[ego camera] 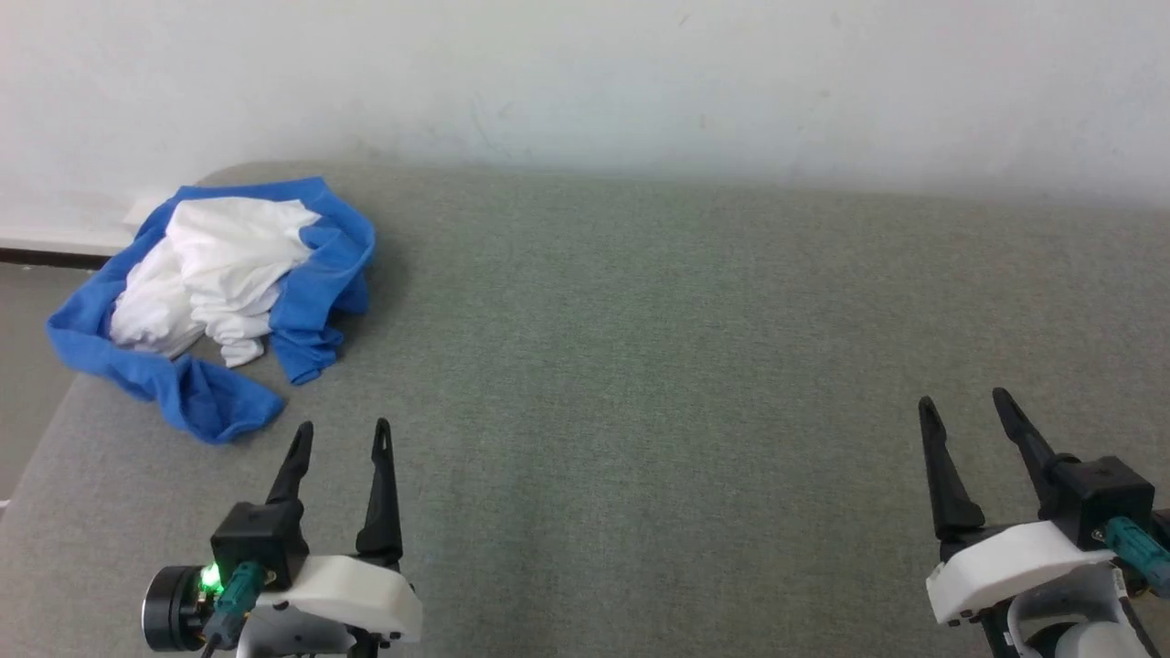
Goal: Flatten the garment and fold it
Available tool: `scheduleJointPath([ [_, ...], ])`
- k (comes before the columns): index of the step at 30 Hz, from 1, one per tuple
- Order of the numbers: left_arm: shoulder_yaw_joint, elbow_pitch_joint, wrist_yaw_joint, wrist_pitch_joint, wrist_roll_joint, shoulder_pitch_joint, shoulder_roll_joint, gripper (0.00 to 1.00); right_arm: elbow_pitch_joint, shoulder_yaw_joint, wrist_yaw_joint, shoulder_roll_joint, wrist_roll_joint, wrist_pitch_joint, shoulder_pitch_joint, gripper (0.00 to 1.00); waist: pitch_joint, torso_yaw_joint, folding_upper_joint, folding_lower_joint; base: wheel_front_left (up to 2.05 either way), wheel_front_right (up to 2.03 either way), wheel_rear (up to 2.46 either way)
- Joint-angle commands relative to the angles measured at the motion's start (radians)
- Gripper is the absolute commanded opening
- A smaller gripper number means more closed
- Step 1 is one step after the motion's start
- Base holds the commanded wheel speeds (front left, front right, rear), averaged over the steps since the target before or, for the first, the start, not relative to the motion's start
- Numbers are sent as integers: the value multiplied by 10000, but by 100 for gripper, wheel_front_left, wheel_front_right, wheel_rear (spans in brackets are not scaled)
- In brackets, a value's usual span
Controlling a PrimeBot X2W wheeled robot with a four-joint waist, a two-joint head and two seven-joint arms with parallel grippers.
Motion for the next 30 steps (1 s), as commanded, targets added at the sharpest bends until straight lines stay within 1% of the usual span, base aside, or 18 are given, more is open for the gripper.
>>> scheduleJointPath([
  [1, -3, -92, 88, -112, -157, 198, -21, 100, -66, 5, -4, 17, 61, -101, 26, 100, 23, 194, -1, -1, 0, 0, 0],
  [14, -28, -231, 242, -384, -403, 418, -27, 100, 88, 278, -5, 22, 48, -372, 8, 100, 10, 1119, -1, -1, 0, 0, 0],
  [30, -20, -238, 245, -698, -609, 756, -33, 100, 452, 745, -7, 27, 81, -686, -120, 100, -103, 2280, -1, -1, 0, 0, 0],
])
